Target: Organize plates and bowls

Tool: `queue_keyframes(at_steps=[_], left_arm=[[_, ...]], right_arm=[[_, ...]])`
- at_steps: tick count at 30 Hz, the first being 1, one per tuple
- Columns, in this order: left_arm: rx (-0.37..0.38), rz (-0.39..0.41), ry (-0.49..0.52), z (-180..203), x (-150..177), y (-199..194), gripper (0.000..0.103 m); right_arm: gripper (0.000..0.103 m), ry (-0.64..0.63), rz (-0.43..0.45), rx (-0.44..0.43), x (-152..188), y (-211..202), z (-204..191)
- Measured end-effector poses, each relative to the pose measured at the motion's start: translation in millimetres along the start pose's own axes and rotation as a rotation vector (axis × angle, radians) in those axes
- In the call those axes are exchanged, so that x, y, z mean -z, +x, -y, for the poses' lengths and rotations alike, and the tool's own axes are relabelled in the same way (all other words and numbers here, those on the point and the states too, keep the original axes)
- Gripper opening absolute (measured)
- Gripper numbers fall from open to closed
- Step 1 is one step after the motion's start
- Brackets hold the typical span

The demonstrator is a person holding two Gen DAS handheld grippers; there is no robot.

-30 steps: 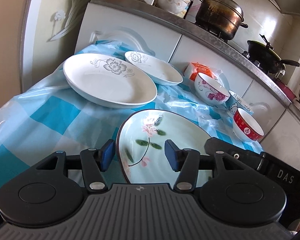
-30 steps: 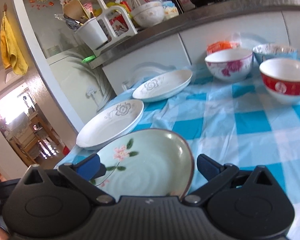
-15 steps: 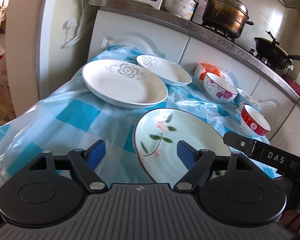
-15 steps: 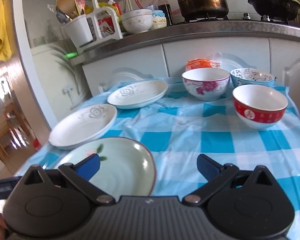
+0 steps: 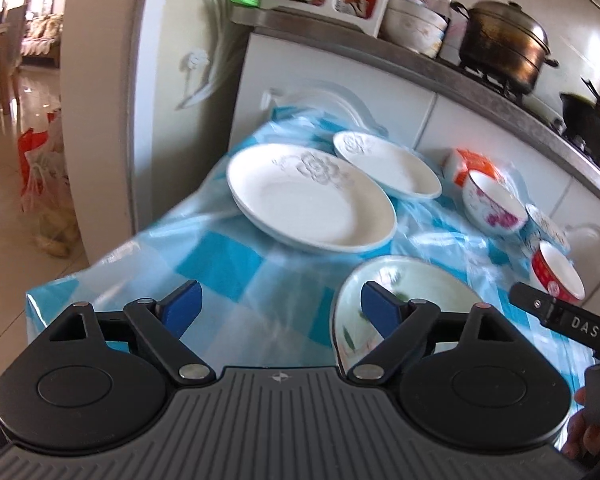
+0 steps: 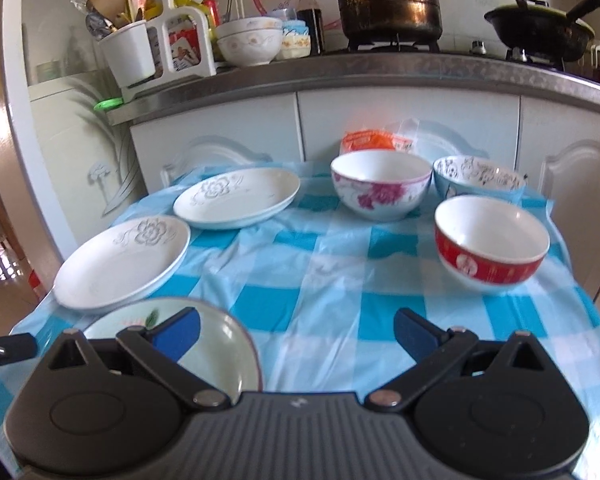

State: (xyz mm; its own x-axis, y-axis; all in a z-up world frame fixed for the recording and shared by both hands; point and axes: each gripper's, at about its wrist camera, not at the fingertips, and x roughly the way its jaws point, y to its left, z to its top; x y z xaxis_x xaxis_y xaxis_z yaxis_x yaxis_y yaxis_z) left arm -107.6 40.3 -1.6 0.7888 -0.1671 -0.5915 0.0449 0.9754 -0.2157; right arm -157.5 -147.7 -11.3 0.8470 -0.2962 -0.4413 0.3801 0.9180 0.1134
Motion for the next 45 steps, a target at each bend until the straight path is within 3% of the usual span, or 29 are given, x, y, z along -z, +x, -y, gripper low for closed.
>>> queue_keyframes(at_steps=[16,30,36,40,45], left_arm=[[-0.085,0.085,-0.149,-10,-47,41,0.103],[-0.133,0.116,-0.202,-24,-58,76,0.103],[-0.11,0.089,-0.24,-44,-56,93,0.103],[-0.053,0.068,-0.289,-55,-55,101,0.103],[0.02,0.076,-0.286,-52,-56,104,0.09]], right_arm=[[0.102,-0.087,0.031,0.008,-26,24,-23],[0.102,-0.098,-0.015,-0.077,-39,61,-51],[0.102,-0.038,-0.08,-0.166,-45,85,-57],[0.102,0.016,-0.118,-0.249,-52,99,-62],[0.102,0.101,-0.165,-0.311,-58,120,-63]])
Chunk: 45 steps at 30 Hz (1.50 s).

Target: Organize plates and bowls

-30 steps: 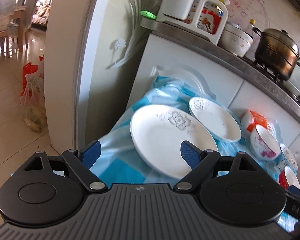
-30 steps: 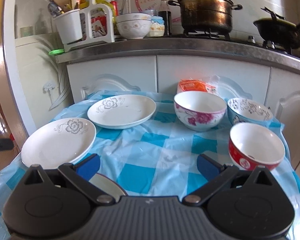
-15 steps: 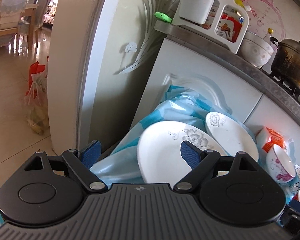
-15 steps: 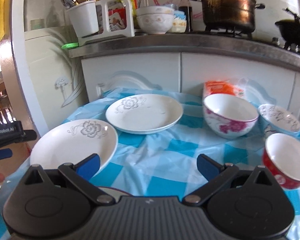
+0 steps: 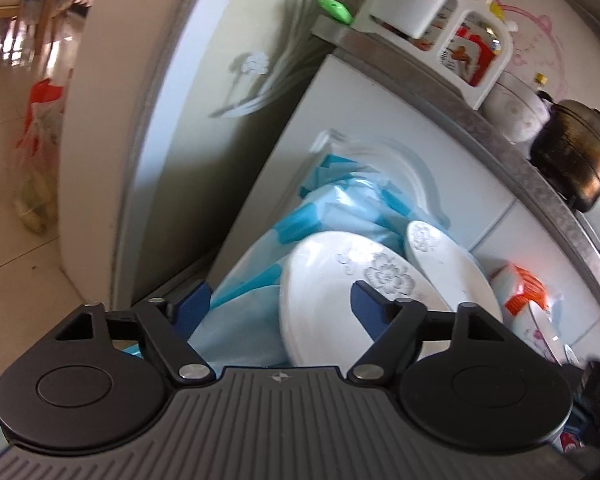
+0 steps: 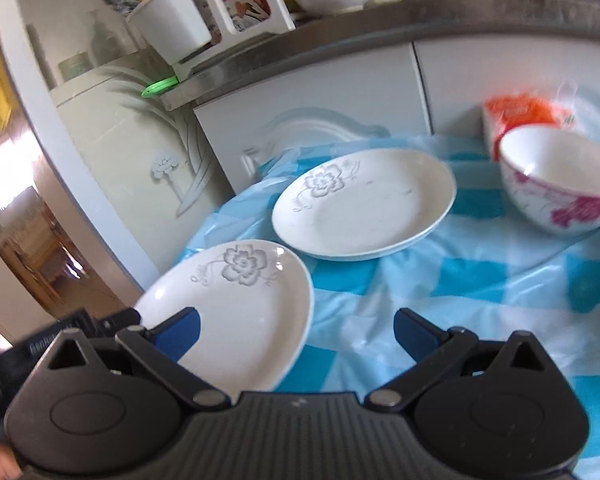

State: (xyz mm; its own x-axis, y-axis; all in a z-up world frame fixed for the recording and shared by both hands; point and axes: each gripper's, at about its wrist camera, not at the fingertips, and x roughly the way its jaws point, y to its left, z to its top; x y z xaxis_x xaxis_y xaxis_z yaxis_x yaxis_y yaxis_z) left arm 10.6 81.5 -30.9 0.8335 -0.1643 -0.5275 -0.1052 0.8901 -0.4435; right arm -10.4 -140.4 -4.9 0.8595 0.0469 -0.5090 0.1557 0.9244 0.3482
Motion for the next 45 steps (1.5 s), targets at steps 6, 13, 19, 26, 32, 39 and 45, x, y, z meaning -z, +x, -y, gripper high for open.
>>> queue_keyframes(at_steps=[6,13,19,26,32,39,45], left_arm=[[0.019,-0.001,0.033,5,3,3,0.071],[0.045,0.003,0.061,4,3,6,0.057],[0.058,-0.004,0.075,4,4,10,0.044],[0.063,-0.015,0.102,7,6,12,0.034],[0.069,-0.014,0.103,7,6,10,0.033],[0.077,-0.013,0.084,6,5,9,0.031],[0.073,0.01,0.099,8,6,4,0.031]], right_arm=[[0.102,0.077,-0.048,-0.065,-5,20,3],[0.101,0.154,-0.09,-0.126,-6,35,11],[0.101,0.19,-0.106,-0.16,-5,41,14],[0.101,0.207,-0.122,-0.221,-2,45,10],[0.102,0.181,-0.124,-0.217,0,46,-2],[0.101,0.197,-0.107,-0.219,-1,43,-1],[0.101,0.154,-0.09,-0.211,-1,36,-7]])
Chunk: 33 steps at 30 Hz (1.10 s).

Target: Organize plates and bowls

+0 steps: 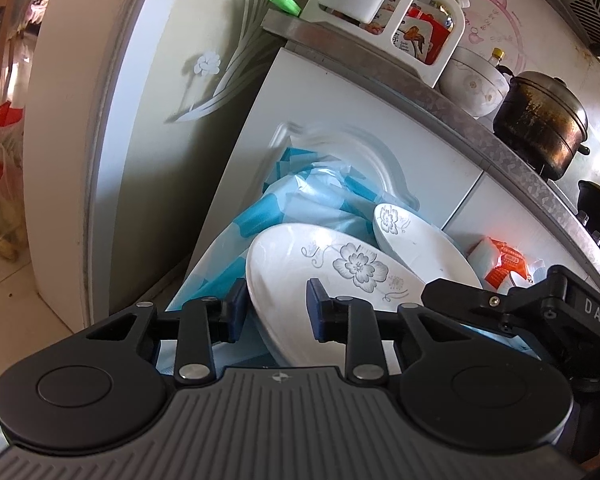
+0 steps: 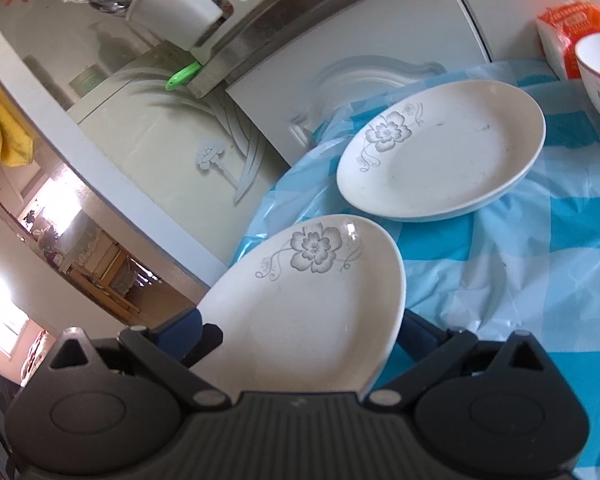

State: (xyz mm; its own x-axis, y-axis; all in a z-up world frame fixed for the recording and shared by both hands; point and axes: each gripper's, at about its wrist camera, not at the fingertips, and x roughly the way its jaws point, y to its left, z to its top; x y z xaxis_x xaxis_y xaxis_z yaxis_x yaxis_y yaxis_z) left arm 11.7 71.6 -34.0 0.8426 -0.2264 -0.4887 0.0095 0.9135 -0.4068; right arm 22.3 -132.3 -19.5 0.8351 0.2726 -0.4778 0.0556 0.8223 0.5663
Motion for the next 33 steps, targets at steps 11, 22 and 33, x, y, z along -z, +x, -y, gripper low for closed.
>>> queue_keyframes(at_steps=[11,22,33], left_arm=[[0.012,0.04,0.012,3,-1,-11,0.03],[0.037,0.072,0.042,10,0,-24,0.03],[0.084,0.092,0.094,22,4,-48,0.03]], right_arm=[[0.101,-0.079,0.033,0.011,1,-8,-12],[0.101,-0.148,0.079,0.018,8,-24,-17],[0.101,-0.192,0.133,0.039,18,-53,-19]])
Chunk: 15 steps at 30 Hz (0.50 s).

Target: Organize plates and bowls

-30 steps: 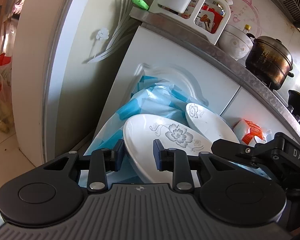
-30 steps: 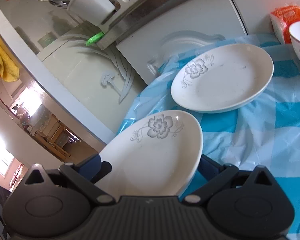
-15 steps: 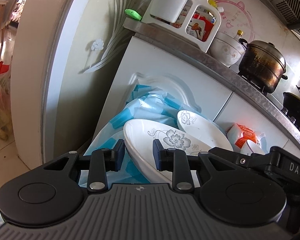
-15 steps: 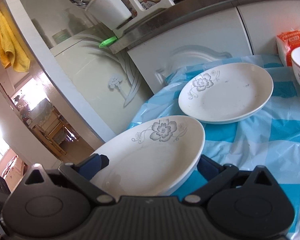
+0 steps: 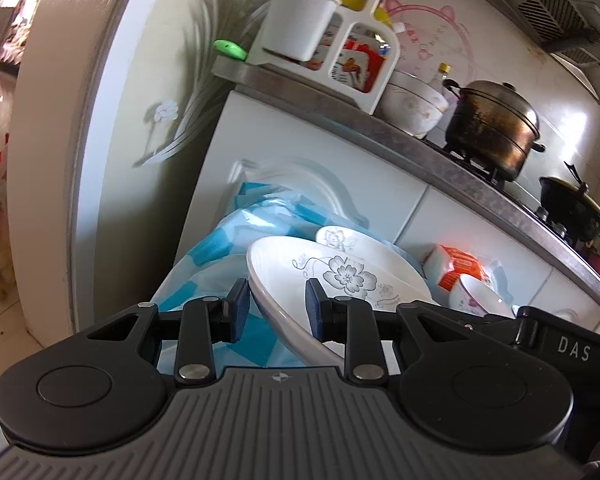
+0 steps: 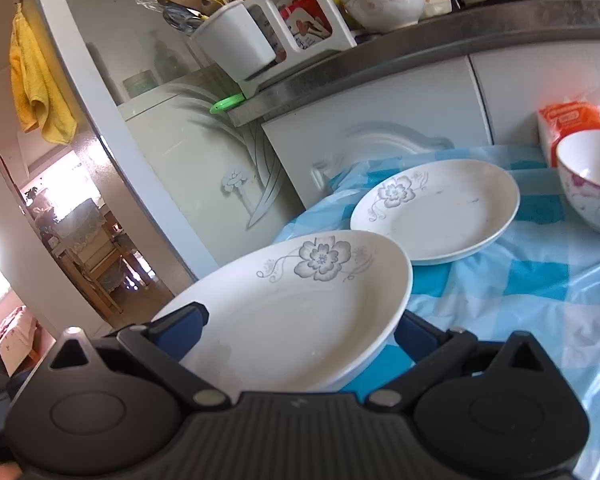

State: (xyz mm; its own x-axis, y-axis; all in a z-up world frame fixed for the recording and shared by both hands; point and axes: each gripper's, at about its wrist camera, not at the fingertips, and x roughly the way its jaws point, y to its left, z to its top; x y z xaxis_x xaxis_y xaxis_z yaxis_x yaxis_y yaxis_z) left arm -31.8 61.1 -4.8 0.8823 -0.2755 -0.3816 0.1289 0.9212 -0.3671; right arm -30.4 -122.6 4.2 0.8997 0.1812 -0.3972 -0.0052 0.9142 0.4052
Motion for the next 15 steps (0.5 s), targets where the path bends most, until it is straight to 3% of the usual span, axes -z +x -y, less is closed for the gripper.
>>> queue_keyframes(at_steps=[15], left_arm=[[0.053,-0.019,0.11,29,17,-36,0.03]], right_arm=[[0.102,-0.023,0.054,0.022,18,-58,-1]])
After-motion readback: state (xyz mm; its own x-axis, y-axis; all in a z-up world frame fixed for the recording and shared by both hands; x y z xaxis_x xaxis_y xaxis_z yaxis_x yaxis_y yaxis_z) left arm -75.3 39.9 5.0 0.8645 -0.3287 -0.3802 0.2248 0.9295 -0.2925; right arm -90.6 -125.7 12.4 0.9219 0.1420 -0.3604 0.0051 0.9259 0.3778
